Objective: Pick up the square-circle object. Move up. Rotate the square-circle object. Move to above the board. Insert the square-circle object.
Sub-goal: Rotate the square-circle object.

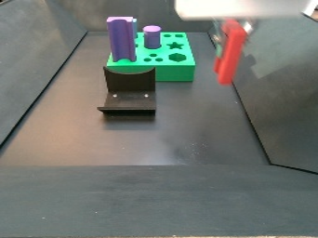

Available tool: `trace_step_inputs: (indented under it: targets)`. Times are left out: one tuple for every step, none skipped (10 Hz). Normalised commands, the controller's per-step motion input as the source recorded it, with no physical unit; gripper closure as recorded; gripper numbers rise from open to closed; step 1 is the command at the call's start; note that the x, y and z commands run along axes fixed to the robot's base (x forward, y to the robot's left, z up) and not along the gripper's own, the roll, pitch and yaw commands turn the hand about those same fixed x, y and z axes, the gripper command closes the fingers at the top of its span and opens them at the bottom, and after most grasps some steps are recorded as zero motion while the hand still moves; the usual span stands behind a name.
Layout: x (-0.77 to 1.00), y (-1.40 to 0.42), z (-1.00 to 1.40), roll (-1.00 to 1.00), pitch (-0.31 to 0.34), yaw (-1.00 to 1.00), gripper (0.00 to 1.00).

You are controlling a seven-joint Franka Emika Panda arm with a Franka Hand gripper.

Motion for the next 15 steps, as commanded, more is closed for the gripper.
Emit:
trace_step_inputs:
  targets:
    - [0.47,-0.41,1.00,-0.01,0.099,0.02,1.00]
    - [0.41,-0.37,1.00,-0.02,0.081,0.02,1.00]
    - [0.36,-0.32,1.00,-0.02,0.074,0.02,1.00]
    - [0.25,-0.21,0.89,-0.02,0.080,0.02,1.00]
    - [0.15,-0.13,0.72,-0.03,0.082,0.02,1.00]
    - [0.08,-0.07,0.50,-0.03,0.072,0.02,1.00]
    - [0.05,-0.06,0.39,-0.03,0.069,0.03,1.00]
    - [0.03,-0.04,0.17,-0.02,0.069,0.03,1.00]
    - [0.00,0.00,-1.00,-0.27,-0.051,-0.19,1.00]
    - [0.00,0.00,-1.00,-0.27,-0.062,-0.19,1.00]
    - [0.01,0.01,-1.00,-0.24,-0.086,-0.15,1.00]
    - [0.01,0.01,-1.00,-0.21,-0.084,-0.11,1.00]
    - [0.01,0.01,-1.00,-0.16,-0.077,-0.07,1.00]
    - [0.02,0.01,-1.00,-0.14,-0.068,-0.05,1.00]
    - [0.02,0.01,-1.00,-0.14,-0.063,-0.04,1.00]
